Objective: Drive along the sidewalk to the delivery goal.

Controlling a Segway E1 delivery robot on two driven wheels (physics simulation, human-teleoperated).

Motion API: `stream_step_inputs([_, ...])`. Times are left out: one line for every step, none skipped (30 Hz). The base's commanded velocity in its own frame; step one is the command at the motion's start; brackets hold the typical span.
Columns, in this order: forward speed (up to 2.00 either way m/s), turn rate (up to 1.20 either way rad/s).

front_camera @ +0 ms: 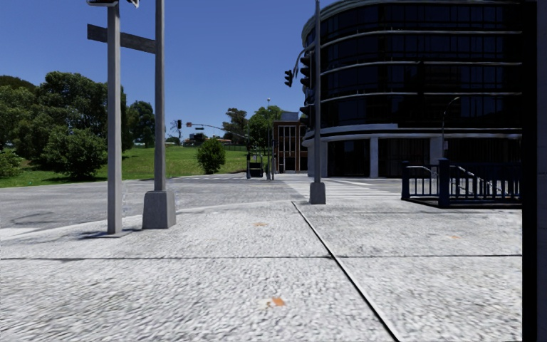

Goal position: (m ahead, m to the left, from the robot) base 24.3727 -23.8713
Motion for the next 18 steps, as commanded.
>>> stream_step_inputs([2.0, -0.28])
stream_step_inputs([2.0, -0.28])
stream_step_inputs([2.0, -0.48])
stream_step_inputs([2.0, -0.63])
stream_step_inputs([2.0, -0.75])
stream_step_inputs([2.0, -1.01])
stream_step_inputs([2.0, -1.13])
stream_step_inputs([2.0, -1.17])
stream_step_inputs([2.0, -1.18])
stream_step_inputs([2.0, -1.18])
stream_step_inputs([2.0, -1.18])
stream_step_inputs([2.0, -1.18])
stream_step_inputs([2.0, -1.18])
stream_step_inputs([2.0, -1.18])
stream_step_inputs([2.0, -1.18])
stream_step_inputs([2.0, -1.18])
stream_step_inputs([2.0, -1.07])
stream_step_inputs([2.0, -0.56])
